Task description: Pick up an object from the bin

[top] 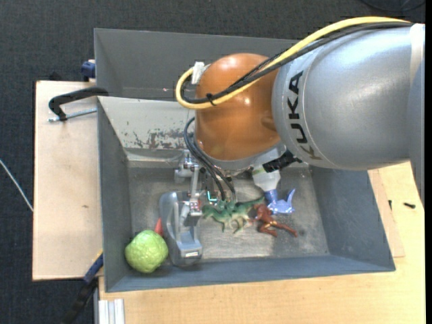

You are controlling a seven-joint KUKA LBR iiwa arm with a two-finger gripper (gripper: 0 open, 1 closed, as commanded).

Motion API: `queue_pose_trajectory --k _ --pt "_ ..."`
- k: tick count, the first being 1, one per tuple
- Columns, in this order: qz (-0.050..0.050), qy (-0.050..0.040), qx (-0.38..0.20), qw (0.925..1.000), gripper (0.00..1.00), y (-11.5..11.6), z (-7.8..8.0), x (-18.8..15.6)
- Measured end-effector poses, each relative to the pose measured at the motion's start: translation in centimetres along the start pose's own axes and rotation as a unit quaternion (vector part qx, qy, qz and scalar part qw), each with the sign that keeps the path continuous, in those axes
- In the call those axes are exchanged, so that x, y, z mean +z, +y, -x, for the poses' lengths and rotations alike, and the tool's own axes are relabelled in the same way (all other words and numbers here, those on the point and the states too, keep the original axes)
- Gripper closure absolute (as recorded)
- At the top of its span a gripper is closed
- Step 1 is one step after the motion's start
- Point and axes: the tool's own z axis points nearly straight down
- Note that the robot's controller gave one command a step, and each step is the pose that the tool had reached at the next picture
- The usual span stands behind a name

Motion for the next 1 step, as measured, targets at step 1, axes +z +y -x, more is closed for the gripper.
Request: queue_pose_trajectory --k 1 --pt "0.001 -0.0041 0.001 1.0000 0.00 -0.11 0.20 -0.41"
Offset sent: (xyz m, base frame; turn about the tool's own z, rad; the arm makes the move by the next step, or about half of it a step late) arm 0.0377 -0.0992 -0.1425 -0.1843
